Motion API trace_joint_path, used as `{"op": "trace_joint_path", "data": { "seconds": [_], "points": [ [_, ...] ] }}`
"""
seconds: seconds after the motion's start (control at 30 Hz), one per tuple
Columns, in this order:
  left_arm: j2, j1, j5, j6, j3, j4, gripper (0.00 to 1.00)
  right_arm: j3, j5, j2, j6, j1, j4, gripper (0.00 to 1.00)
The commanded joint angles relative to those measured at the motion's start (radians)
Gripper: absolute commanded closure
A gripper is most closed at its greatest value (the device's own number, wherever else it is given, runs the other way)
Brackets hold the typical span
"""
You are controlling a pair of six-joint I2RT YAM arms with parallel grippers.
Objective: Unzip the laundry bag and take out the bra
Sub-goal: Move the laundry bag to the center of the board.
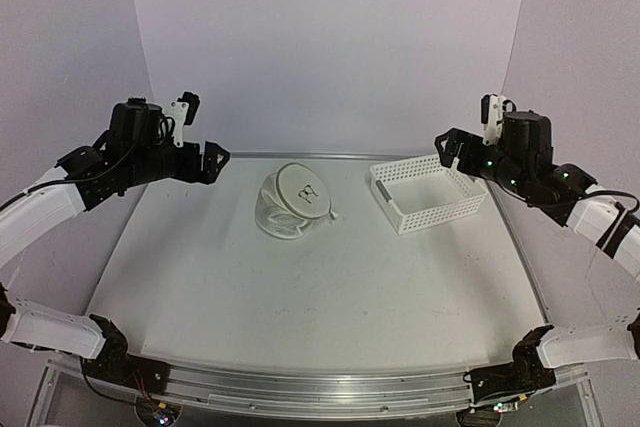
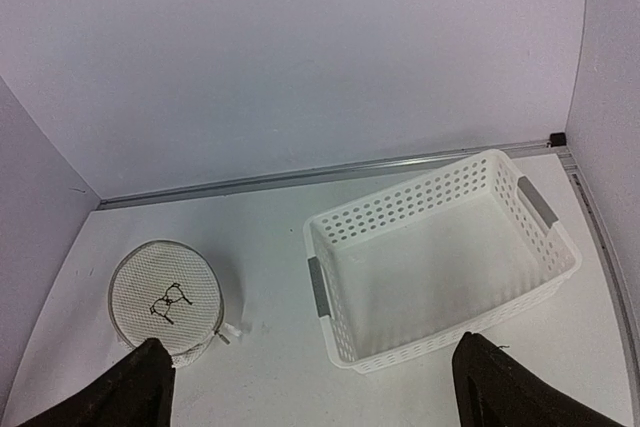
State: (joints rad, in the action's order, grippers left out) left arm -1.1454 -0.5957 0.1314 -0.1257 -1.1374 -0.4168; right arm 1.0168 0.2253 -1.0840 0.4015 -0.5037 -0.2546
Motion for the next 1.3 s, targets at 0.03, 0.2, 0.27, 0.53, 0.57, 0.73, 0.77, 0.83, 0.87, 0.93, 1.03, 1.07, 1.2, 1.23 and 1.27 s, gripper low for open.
{"op": "trace_joint_path", "data": {
  "seconds": [0.03, 0.2, 0.27, 0.53, 0.57, 0.73, 0.77, 0.83, 0.87, 0.93, 1.03, 1.07, 1.2, 1.23, 1.27],
  "points": [
    [0.065, 0.002, 0.011, -0.016, 0.04, 0.067, 0.0, 0.029, -0.024, -0.029, -0.005, -0.002, -0.002, 0.02],
    [0.072, 0.002, 0.007, -0.057, 0.059, 0.081, 0.01, 0.028, -0.141, -0.074, -0.046, -0.001, 0.012, 0.02],
    [0.072, 0.002, 0.008, -0.09, 0.064, 0.087, 0.0, 0.03, -0.195, -0.093, -0.053, -0.002, 0.024, 0.02],
    [0.017, 0.002, 0.008, -0.224, 0.084, 0.146, 0.0, 0.007, -0.256, -0.148, -0.031, -0.002, 0.073, 0.02],
    [0.002, 0.002, 0.012, -0.237, 0.08, 0.149, 0.0, 0.003, -0.246, -0.151, -0.029, -0.001, 0.074, 0.02],
    [-0.082, 0.004, 0.004, -0.294, 0.041, 0.16, 0.01, -0.023, -0.191, -0.156, -0.024, -0.002, 0.074, 0.02],
    [-0.103, 0.004, -0.009, -0.303, 0.026, 0.165, 0.0, -0.027, -0.187, -0.159, -0.023, -0.002, 0.073, 0.02],
    [-0.15, 0.004, -0.034, -0.322, -0.002, 0.167, 0.0, -0.039, -0.188, -0.164, -0.021, -0.002, 0.072, 0.02],
    [-0.175, 0.004, -0.048, -0.332, -0.018, 0.167, 0.0, -0.044, -0.187, -0.164, -0.02, -0.002, 0.072, 0.02],
    [-0.228, 0.004, -0.069, -0.351, -0.054, 0.167, 0.01, -0.057, -0.178, -0.161, -0.016, -0.002, 0.072, 0.02],
    [-0.311, 0.003, -0.112, -0.37, -0.106, 0.166, 0.02, -0.075, -0.157, -0.148, -0.015, -0.001, 0.069, 0.02],
    [-0.333, 0.004, -0.125, -0.374, -0.123, 0.163, 0.02, -0.081, -0.152, -0.143, -0.016, -0.002, 0.069, 0.02],
    [-0.425, 0.003, -0.174, -0.368, -0.199, 0.137, 0.03, -0.101, -0.153, -0.118, -0.014, -0.002, 0.068, 0.02],
    [-0.45, 0.005, -0.179, -0.357, -0.223, 0.123, 0.03, -0.105, -0.156, -0.111, -0.012, -0.001, 0.066, 0.02],
    [-0.482, 0.005, -0.181, -0.345, -0.257, 0.101, 0.03, -0.108, -0.16, -0.104, -0.014, -0.002, 0.064, 0.02]
  ]
}}
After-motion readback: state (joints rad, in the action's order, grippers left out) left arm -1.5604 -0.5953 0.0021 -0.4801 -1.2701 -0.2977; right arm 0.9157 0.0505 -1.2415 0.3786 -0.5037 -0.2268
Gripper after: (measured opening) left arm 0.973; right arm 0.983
